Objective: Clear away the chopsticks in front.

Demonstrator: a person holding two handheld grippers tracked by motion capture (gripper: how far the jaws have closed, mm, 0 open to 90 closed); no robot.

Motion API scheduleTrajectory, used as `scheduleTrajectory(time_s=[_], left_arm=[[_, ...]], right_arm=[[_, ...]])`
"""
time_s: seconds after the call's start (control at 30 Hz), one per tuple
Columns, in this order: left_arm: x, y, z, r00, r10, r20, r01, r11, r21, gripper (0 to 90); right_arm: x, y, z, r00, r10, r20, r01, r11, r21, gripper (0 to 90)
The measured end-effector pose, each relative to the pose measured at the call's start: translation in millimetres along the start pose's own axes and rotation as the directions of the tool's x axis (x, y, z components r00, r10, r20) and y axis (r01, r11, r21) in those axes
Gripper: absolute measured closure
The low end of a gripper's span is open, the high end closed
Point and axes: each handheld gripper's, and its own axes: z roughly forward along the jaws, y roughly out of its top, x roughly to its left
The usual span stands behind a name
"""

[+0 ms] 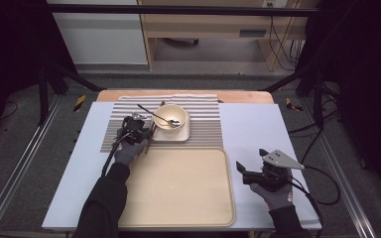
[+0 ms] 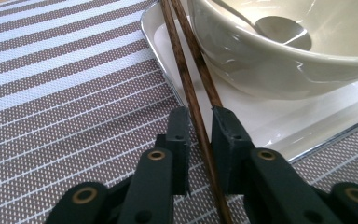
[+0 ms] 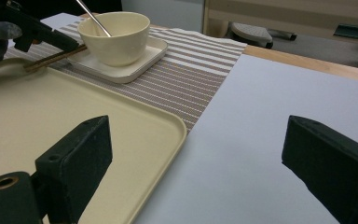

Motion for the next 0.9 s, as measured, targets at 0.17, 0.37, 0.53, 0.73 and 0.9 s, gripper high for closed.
scheduleTrajectory(time_s=[0.17, 0.37, 0.53, 0.73, 0.9], left_arm=[[-0.2, 3.8, 1.5, 1.0000, 0.000, -0.002, 0.000, 1.0000, -0.002, 77.1], [-0.5, 5.1, 1.6, 0.9997, -0.021, -0.012, 0.021, 0.9997, -0.009, 83.5], [2.4, 5.3, 0.5, 0.9984, -0.053, -0.018, 0.052, 0.9985, -0.015, 84.8], [3.6, 5.6, -1.4, 0.9978, -0.065, -0.014, 0.064, 0.9974, -0.031, 85.1], [3.9, 7.2, -6.7, 0.9975, -0.068, -0.018, 0.067, 0.9964, -0.053, 85.1]], right_arm=[[-0.1, -0.2, 0.5, 1.0000, -0.004, 0.001, 0.004, 1.000, 0.002, 8.6], [-0.3, -0.2, 0.1, 1.0000, -0.006, 0.003, 0.006, 1.000, 0.001, 8.7], [-0.2, -0.3, 0.4, 1.0000, -0.007, 0.004, 0.007, 1.000, 0.005, 8.8], [0.0, -0.6, 0.9, 0.9999, -0.010, 0.006, 0.010, 1.000, 0.006, 8.8], [0.2, -0.6, 0.8, 0.9999, -0.012, 0.007, 0.012, 1.000, 0.006, 8.8]])
